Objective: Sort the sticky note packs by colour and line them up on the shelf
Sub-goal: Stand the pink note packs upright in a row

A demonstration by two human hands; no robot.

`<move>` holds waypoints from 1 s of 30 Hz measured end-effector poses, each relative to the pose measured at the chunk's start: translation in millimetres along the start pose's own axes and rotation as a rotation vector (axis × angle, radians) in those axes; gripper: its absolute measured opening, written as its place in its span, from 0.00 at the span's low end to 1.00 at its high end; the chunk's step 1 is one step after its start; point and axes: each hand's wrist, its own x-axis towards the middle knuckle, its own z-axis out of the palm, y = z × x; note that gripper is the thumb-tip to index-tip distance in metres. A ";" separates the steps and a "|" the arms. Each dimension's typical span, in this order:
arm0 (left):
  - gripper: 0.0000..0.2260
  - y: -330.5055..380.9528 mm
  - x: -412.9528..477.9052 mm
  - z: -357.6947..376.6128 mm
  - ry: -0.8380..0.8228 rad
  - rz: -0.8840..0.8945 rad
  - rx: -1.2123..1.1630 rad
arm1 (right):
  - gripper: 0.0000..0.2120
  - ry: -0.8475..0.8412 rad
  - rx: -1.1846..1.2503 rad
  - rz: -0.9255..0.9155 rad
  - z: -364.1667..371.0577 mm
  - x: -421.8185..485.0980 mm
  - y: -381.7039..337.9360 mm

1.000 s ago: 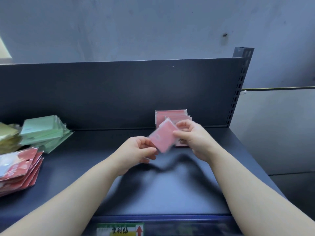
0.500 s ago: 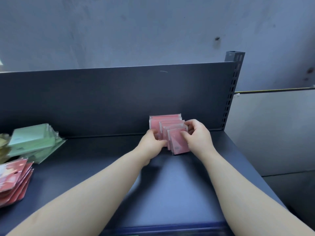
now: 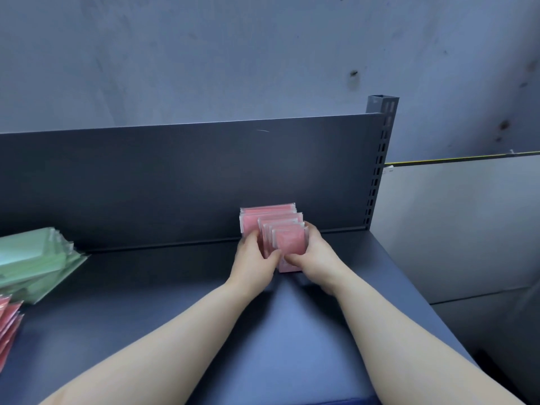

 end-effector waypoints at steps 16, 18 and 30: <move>0.36 -42.7 65.9 26.8 0.031 -0.285 -0.406 | 0.28 -0.080 -0.006 -0.021 0.2 7.6 0.6; 0.39 -21.3 51.9 18.5 0.023 -0.269 -0.407 | 0.29 -0.074 -0.013 -0.026 0.8 7.6 0.5; 0.21 9.0 16.8 1.5 0.266 -0.263 -0.296 | 0.23 -0.015 -0.065 -0.036 4.3 1.7 0.0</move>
